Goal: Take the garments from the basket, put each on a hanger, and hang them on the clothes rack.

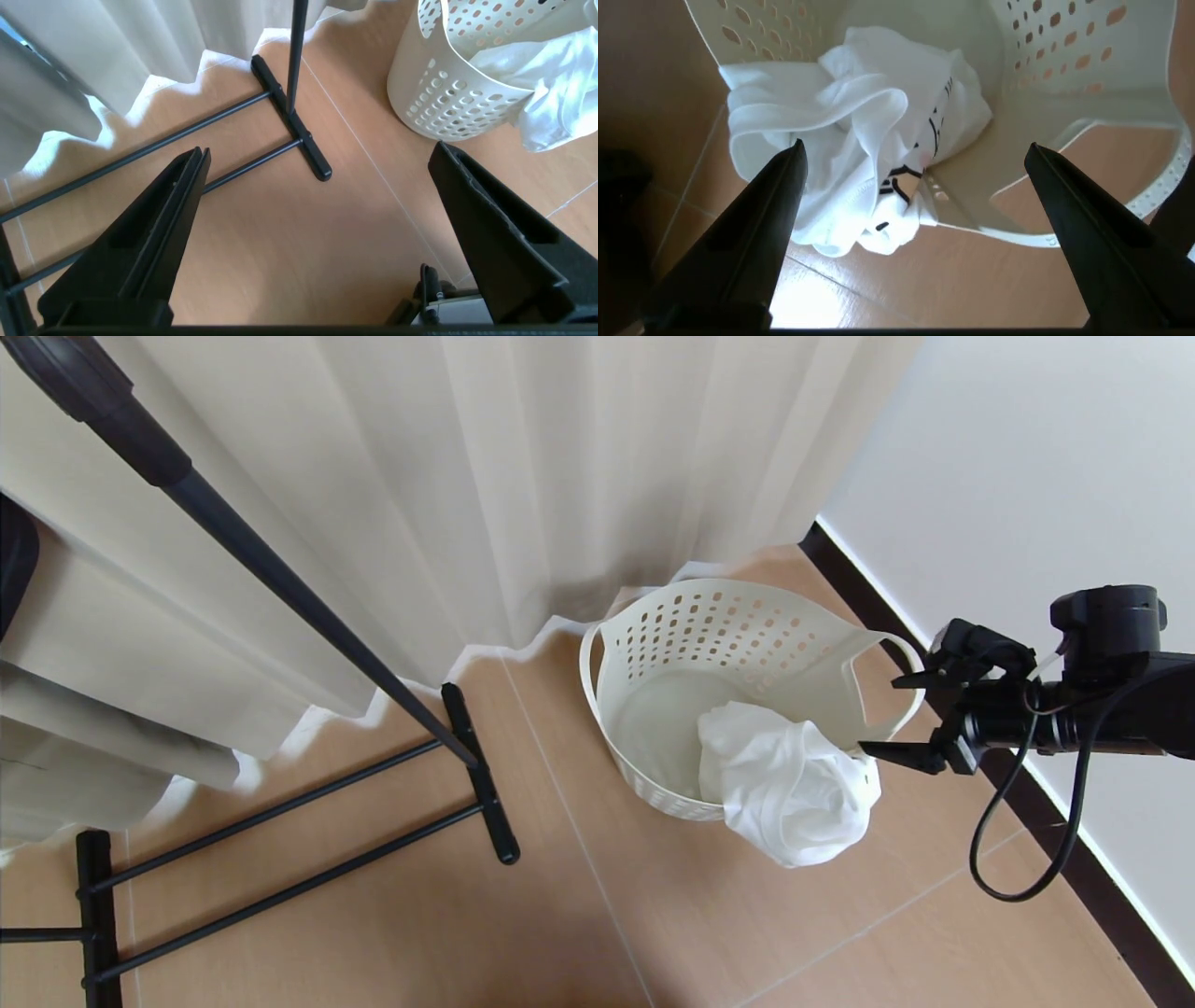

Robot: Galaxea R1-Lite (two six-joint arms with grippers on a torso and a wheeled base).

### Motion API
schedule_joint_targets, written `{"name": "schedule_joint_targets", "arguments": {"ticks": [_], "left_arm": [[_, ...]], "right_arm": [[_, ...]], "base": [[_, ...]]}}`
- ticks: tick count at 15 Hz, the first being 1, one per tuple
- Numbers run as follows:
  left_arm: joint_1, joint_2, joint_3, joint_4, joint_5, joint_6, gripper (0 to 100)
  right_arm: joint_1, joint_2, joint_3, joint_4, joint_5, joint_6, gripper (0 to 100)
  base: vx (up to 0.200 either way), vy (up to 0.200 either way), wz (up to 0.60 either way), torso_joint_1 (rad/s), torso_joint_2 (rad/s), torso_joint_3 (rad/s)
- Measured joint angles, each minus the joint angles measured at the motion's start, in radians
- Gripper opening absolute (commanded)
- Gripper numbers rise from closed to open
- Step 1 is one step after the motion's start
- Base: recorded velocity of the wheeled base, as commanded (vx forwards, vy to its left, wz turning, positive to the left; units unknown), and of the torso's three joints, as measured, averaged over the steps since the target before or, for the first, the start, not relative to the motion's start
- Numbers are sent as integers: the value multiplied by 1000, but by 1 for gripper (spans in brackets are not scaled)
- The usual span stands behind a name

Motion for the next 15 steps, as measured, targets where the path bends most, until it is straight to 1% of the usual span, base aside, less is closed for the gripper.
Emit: {"name": "schedule_joint_targets", "arguments": {"ticks": [2, 5, 9, 15], "left_arm": [[0, 0, 0, 0, 0, 0, 100], [0, 0, 0, 0, 0, 0, 100], [0, 0, 0, 0, 0, 0, 100], [0, 0, 0, 0, 0, 0, 100]], "right_arm": [[2, 13, 11, -2, -45, 0, 100], [8, 35, 13, -4, -68, 1, 100], [10, 67, -3, -5, -69, 5, 100], [35, 140, -65, -6, -69, 46, 100]], "base": [[0, 0, 0, 0, 0, 0], [0, 0, 0, 0, 0, 0], [0, 0, 0, 0, 0, 0], [0, 0, 0, 0, 0, 0]]}}
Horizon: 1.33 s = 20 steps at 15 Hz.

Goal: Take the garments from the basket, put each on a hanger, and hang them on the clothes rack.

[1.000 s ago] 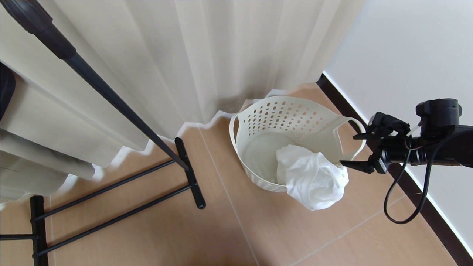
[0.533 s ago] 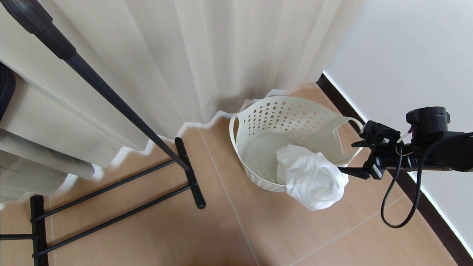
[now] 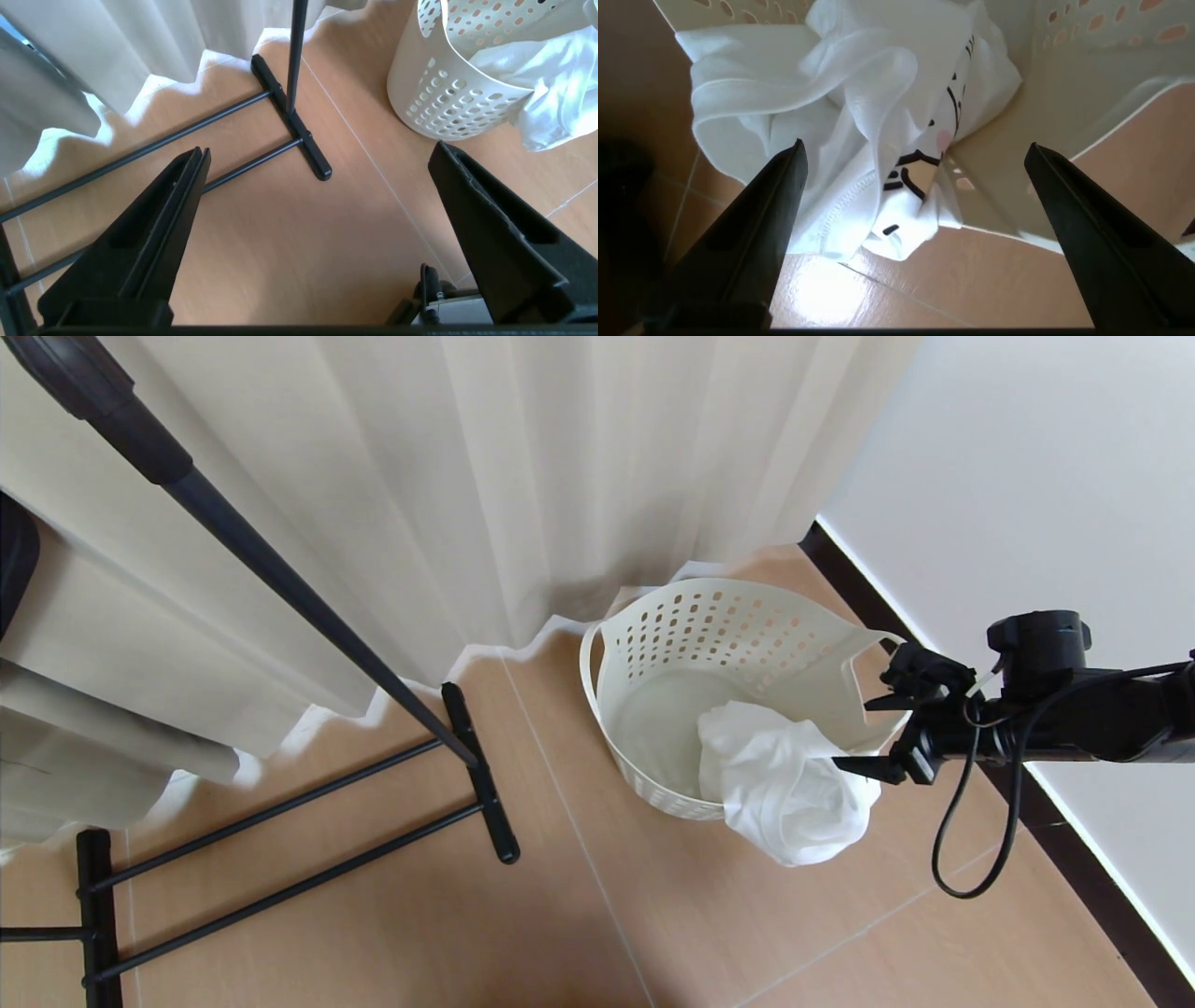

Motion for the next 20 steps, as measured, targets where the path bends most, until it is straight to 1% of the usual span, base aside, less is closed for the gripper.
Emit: {"name": "schedule_joint_targets", "arguments": {"ticks": [4, 14, 20], "left_arm": [[0, 0, 0, 0, 0, 0, 100], [0, 0, 0, 0, 0, 0, 100], [0, 0, 0, 0, 0, 0, 100]], "right_arm": [[14, 55, -47, 0, -1, 38, 100], [16, 137, -148, 1, -5, 121, 100], [30, 175, -205, 3, -5, 145, 100]], "base": [[0, 0, 0, 0, 0, 0], [0, 0, 0, 0, 0, 0], [0, 0, 0, 0, 0, 0]]}}
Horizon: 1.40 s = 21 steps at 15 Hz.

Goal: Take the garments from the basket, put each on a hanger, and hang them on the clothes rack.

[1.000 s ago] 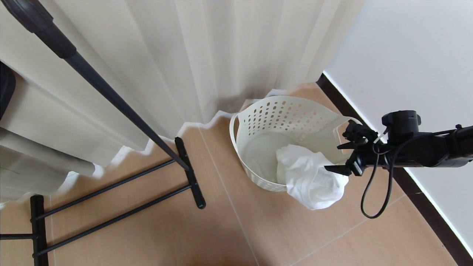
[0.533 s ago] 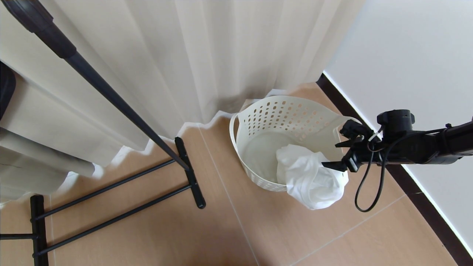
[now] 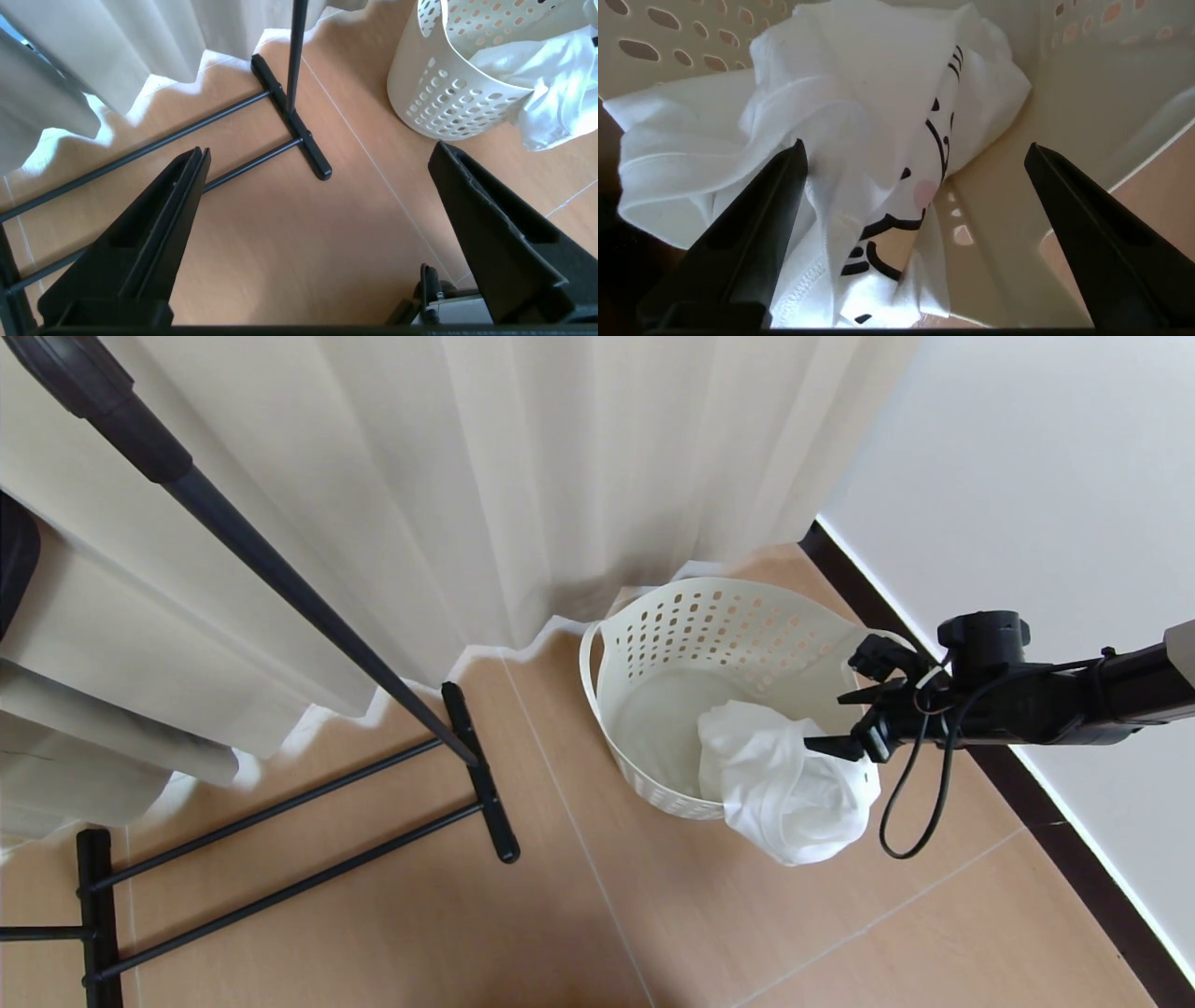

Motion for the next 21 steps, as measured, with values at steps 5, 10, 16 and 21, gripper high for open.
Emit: {"name": "schedule_joint_targets", "arguments": {"ticks": [5, 10, 16, 21], "left_arm": [[0, 0, 0, 0, 0, 0, 100], [0, 0, 0, 0, 0, 0, 100], [0, 0, 0, 0, 0, 0, 100], [0, 0, 0, 0, 0, 0, 100]], "right_arm": [[30, 23, -35, 1, -27, 2, 100], [46, 54, -54, 1, -32, 4, 100], [56, 59, -51, -1, -36, 10, 0], [66, -66, 31, -2, -34, 12, 0]], "base": [[0, 0, 0, 0, 0, 0], [0, 0, 0, 0, 0, 0], [0, 0, 0, 0, 0, 0], [0, 0, 0, 0, 0, 0]]}}
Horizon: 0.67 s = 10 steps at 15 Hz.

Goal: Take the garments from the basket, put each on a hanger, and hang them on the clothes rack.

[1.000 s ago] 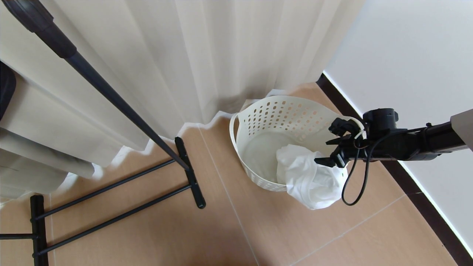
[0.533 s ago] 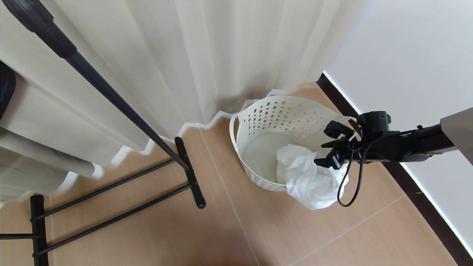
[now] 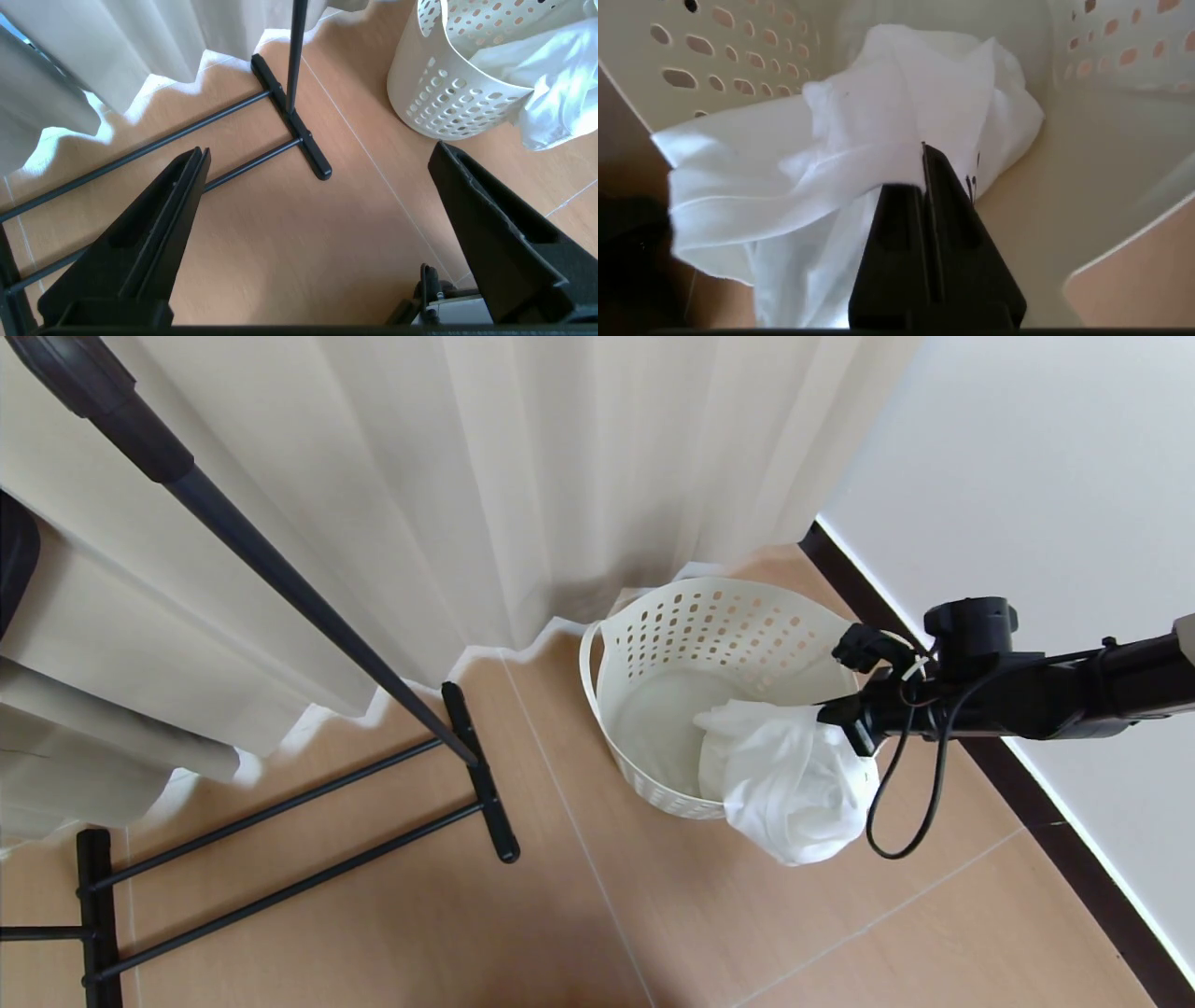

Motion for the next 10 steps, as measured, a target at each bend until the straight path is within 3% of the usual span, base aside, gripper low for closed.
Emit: {"name": "schedule_joint_targets", "arguments": {"ticks": [4, 10], "left_arm": [[0, 0, 0, 0, 0, 0, 100], [0, 0, 0, 0, -1, 0, 100]], "right_arm": [[47, -210, 110, -7, 1, 48, 0], [196, -634, 391, -145, -3, 179, 0]], "base": [[0, 0, 0, 0, 0, 0], [0, 0, 0, 0, 0, 0]]}}
